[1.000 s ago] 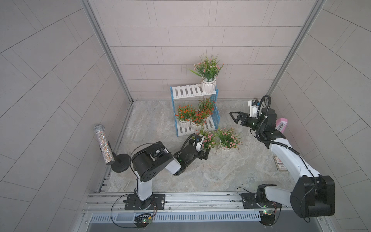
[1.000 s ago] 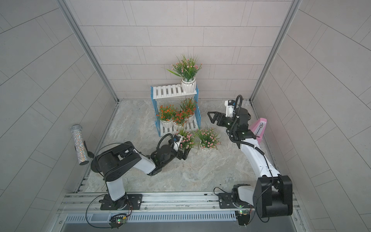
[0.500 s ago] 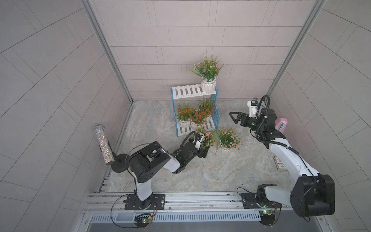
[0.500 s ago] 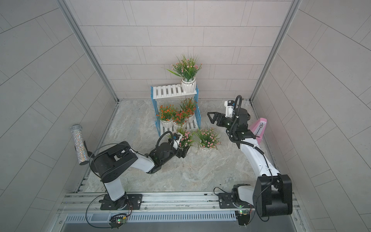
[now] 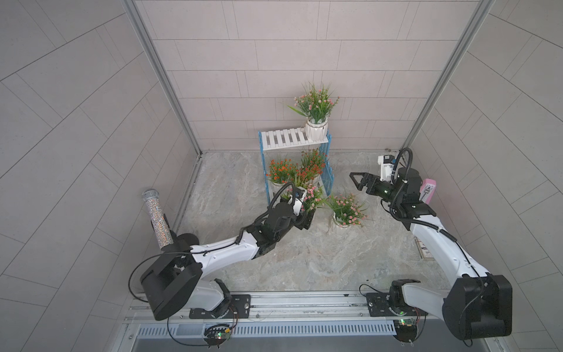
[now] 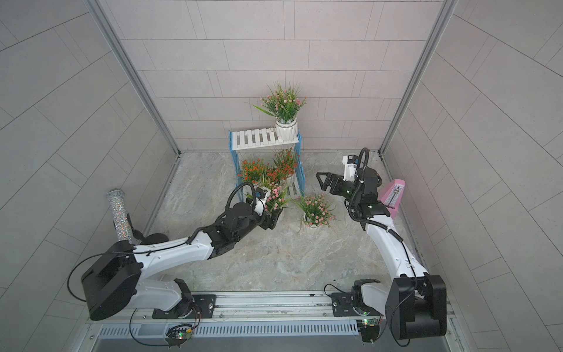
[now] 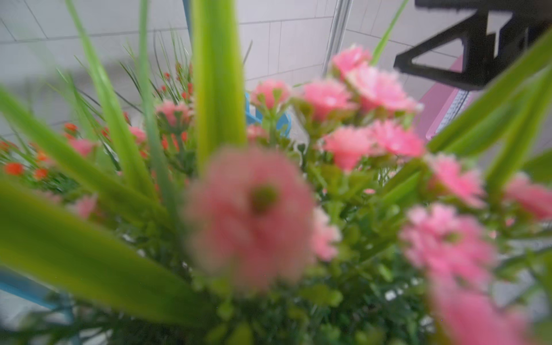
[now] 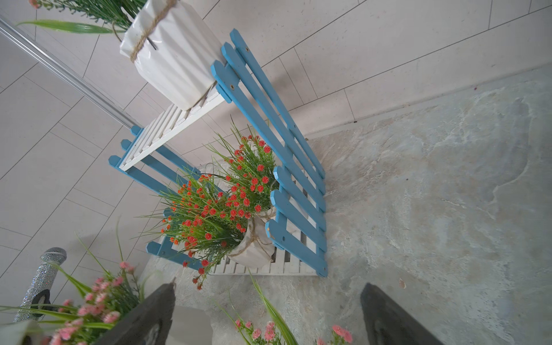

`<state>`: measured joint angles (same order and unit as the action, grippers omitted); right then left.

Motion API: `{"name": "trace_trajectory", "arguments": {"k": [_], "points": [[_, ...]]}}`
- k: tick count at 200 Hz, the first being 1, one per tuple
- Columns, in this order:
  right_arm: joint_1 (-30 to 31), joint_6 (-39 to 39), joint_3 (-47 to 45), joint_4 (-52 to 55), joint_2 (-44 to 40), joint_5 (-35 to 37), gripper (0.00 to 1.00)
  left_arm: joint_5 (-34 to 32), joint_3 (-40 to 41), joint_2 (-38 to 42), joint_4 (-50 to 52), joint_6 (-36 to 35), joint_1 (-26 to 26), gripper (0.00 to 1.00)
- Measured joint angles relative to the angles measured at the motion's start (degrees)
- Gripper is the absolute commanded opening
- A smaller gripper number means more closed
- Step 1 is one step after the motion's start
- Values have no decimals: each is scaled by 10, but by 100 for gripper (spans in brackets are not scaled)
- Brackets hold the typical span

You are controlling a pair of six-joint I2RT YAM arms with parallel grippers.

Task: Place the baby's breath potted plants on the rack by color
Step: Pick up the baby's breath potted plant from the center of the board, then place the baby's breath potted plant on the rack.

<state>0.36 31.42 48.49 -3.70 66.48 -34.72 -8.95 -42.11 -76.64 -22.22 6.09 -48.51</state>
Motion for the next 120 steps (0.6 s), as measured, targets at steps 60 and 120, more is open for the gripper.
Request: {"name": "trace_trajectory", "arguments": {"k": [60, 120], "points": [[0, -12, 0, 16, -6, 15, 99, 11, -218, 2, 205, 0, 97, 85], [0, -18, 0, 20, -6, 18, 99, 87, -443, -103, 317, 8, 224, 85]]}}
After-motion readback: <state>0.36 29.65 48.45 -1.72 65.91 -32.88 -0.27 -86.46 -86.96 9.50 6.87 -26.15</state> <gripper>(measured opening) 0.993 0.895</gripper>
